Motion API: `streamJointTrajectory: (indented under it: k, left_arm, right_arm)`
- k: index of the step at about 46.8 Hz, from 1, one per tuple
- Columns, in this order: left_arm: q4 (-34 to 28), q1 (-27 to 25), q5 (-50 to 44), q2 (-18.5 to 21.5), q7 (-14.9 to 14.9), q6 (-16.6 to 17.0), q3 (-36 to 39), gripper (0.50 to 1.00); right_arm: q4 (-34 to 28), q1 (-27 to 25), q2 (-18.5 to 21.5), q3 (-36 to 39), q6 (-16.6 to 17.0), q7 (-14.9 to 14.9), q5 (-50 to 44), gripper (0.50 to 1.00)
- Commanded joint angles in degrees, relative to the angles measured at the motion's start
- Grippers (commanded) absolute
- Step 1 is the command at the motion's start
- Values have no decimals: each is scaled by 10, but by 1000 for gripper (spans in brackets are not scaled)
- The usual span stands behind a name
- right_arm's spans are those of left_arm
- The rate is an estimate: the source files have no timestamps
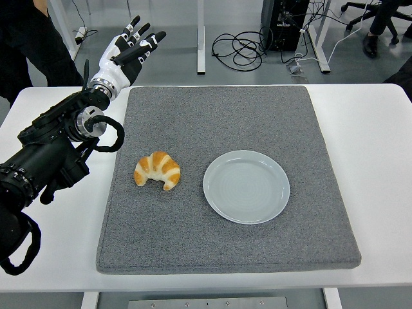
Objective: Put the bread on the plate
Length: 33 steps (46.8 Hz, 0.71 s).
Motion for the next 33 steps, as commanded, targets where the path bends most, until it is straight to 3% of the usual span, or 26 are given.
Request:
streamJointTrajectory:
  k: [1,8,13,20,26,33]
  left_arm:
    - [0,-16,0,0,2,5,14,981]
    - [-29,-28,0,8,5,10,40,981]
    - [-95,-28,1,53,6,17,61,981]
    - [-214,-29,17,123,6,55,118,981]
    - [-290,-29,94,162,5,89,127,981]
    - [-359,-28,221,200,6,105,127,980]
  right_arm:
    - [0,0,0,0,0,-1,0,1000]
    - [0,0,0,0,0,0,0,1000]
    - [0,0,0,0,0,0,0,1000]
    - [0,0,0,0,0,-1,0,1000]
    - [0,0,0,0,0,0,0,1000]
    - [0,0,0,0,0,0,0,1000]
